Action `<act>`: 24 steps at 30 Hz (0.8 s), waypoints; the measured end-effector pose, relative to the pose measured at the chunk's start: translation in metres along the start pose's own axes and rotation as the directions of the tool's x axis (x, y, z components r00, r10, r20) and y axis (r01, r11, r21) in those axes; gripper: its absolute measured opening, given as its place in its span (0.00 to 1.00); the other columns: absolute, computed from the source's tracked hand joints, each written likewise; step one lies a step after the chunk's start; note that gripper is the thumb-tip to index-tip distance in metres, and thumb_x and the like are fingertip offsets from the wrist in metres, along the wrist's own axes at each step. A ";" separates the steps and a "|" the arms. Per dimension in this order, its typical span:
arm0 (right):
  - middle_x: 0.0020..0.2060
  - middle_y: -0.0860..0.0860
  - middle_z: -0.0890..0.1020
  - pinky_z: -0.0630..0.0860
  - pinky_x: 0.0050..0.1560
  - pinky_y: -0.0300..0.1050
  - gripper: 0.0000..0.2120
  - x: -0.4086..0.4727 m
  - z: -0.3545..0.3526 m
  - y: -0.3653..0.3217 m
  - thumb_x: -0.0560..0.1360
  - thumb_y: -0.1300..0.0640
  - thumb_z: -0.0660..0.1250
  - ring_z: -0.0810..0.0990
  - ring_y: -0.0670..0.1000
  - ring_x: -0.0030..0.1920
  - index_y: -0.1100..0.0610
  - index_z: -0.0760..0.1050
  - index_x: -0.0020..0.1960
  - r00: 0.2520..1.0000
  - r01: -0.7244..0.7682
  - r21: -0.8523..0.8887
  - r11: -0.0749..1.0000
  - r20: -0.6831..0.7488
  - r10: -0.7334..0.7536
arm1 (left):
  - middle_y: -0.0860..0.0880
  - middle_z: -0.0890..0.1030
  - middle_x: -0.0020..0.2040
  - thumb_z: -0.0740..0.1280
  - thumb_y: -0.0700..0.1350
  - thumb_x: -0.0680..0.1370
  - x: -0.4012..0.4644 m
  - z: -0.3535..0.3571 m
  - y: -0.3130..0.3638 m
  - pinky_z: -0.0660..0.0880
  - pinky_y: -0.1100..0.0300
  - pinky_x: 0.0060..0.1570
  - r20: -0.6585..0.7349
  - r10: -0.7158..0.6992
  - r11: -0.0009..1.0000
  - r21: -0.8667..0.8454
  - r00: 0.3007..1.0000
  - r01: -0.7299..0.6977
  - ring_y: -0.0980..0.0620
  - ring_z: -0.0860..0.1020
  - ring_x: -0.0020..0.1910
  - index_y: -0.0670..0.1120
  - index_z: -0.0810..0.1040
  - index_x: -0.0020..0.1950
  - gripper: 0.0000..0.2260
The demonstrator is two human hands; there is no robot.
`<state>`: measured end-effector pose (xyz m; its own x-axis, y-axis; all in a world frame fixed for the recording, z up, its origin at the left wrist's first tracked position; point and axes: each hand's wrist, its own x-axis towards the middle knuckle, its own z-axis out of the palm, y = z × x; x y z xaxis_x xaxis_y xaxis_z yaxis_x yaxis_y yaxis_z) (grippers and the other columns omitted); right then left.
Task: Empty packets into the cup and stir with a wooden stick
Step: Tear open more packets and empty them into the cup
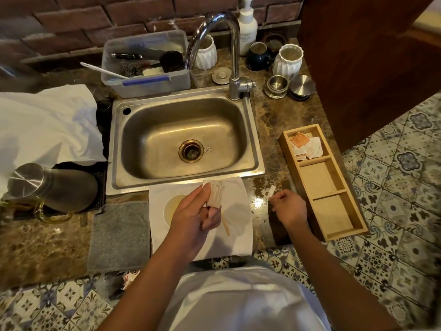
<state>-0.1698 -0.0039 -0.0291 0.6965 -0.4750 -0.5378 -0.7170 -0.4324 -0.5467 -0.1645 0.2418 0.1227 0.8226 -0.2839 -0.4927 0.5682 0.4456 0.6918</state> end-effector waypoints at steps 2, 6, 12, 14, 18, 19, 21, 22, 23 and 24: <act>0.38 0.48 0.86 0.82 0.39 0.47 0.05 -0.003 -0.002 0.001 0.78 0.51 0.71 0.85 0.48 0.39 0.47 0.79 0.43 1.000 0.030 0.018 0.999 -0.007 -0.030 | 0.46 0.62 0.26 0.61 0.46 0.83 -0.001 0.003 -0.002 0.60 0.62 0.26 -0.019 0.004 1.000 0.028 1.000 -0.003 0.54 0.59 0.23 0.42 0.78 0.40 0.14; 0.35 0.49 0.86 0.80 0.44 0.46 0.02 -0.021 -0.016 -0.005 0.77 0.51 0.72 0.85 0.47 0.40 0.47 0.82 0.46 0.993 0.114 0.174 0.978 0.021 -0.119 | 0.45 0.65 0.25 0.64 0.48 0.81 -0.003 0.007 -0.005 0.60 0.61 0.26 -0.036 0.012 0.998 0.068 0.999 -0.010 0.53 0.59 0.22 0.44 0.79 0.41 0.13; 0.34 0.51 0.85 0.72 0.32 0.35 0.04 -0.071 -0.061 -0.059 0.77 0.58 0.73 0.78 0.41 0.30 0.52 0.86 0.49 0.875 0.152 0.452 0.879 0.352 -0.333 | 0.40 0.80 0.33 0.64 0.48 0.81 -0.001 0.014 -0.009 0.61 0.62 0.20 -0.048 0.065 0.992 0.107 0.997 -0.060 0.54 0.66 0.17 0.45 0.81 0.47 0.10; 0.36 0.51 0.86 0.76 0.37 0.34 0.04 -0.086 -0.073 -0.077 0.77 0.59 0.73 0.82 0.44 0.34 0.54 0.86 0.50 0.814 0.245 0.473 0.846 0.375 -0.445 | 0.38 0.80 0.35 0.62 0.48 0.83 0.001 0.016 -0.010 0.61 0.63 0.19 -0.063 0.110 0.985 0.144 0.992 -0.100 0.53 0.64 0.16 0.45 0.80 0.49 0.10; 0.37 0.53 0.85 0.79 0.43 0.42 0.07 -0.111 -0.084 -0.101 0.73 0.56 0.77 0.81 0.47 0.36 0.54 0.86 0.52 0.722 0.358 0.496 0.791 0.390 -0.571 | 0.37 0.78 0.34 0.61 0.49 0.84 0.001 0.024 -0.010 0.58 0.65 0.19 -0.111 0.194 0.970 0.171 0.975 -0.174 0.55 0.62 0.16 0.44 0.78 0.52 0.10; 0.36 0.51 0.85 0.79 0.42 0.44 0.09 -0.115 -0.084 -0.104 0.72 0.53 0.78 0.80 0.48 0.35 0.51 0.86 0.52 0.715 0.392 0.481 0.784 0.377 -0.588 | 0.38 0.77 0.32 0.61 0.49 0.83 0.000 0.026 -0.010 0.57 0.65 0.19 -0.114 0.208 0.969 0.157 0.971 -0.190 0.55 0.62 0.16 0.46 0.79 0.52 0.10; 0.37 0.49 0.85 0.79 0.39 0.49 0.13 -0.122 -0.082 -0.108 0.71 0.47 0.78 0.78 0.50 0.35 0.46 0.84 0.54 0.710 0.471 0.428 0.771 0.335 -0.619 | 0.41 0.75 0.30 0.62 0.51 0.82 -0.001 0.028 -0.009 0.54 0.61 0.21 -0.124 0.235 0.967 0.131 0.964 -0.219 0.56 0.61 0.17 0.47 0.80 0.53 0.10; 0.39 0.50 0.85 0.79 0.38 0.50 0.14 -0.124 -0.080 -0.109 0.70 0.46 0.78 0.77 0.49 0.34 0.45 0.84 0.54 0.707 0.499 0.409 0.764 0.317 -0.632 | 0.42 0.75 0.29 0.63 0.51 0.81 -0.002 0.029 -0.009 0.52 0.59 0.22 -0.132 0.248 0.965 0.123 0.960 -0.232 0.56 0.60 0.17 0.48 0.80 0.53 0.10; 0.39 0.50 0.85 0.78 0.37 0.49 0.14 -0.127 -0.078 -0.111 0.70 0.45 0.78 0.76 0.48 0.34 0.45 0.84 0.55 0.704 0.515 0.404 0.756 0.305 -0.642 | 0.44 0.74 0.28 0.64 0.52 0.81 -0.003 0.030 -0.009 0.51 0.57 0.23 -0.144 0.260 0.962 0.121 0.955 -0.243 0.56 0.60 0.17 0.48 0.80 0.53 0.10; 0.39 0.51 0.85 0.76 0.36 0.46 0.14 -0.128 -0.076 -0.113 0.70 0.46 0.78 0.75 0.45 0.33 0.46 0.84 0.55 0.701 0.522 0.406 0.750 0.297 -0.648 | 0.45 0.73 0.28 0.64 0.52 0.80 -0.004 0.031 -0.010 0.51 0.55 0.24 -0.160 0.270 0.959 0.129 0.949 -0.251 0.56 0.59 0.17 0.48 0.80 0.53 0.10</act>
<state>-0.1799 0.0476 0.1506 0.9613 0.1748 -0.2131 -0.1633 -0.2615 -0.9513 -0.1722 0.2120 0.1343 0.9308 -0.0134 -0.3654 0.3414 0.3894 0.8554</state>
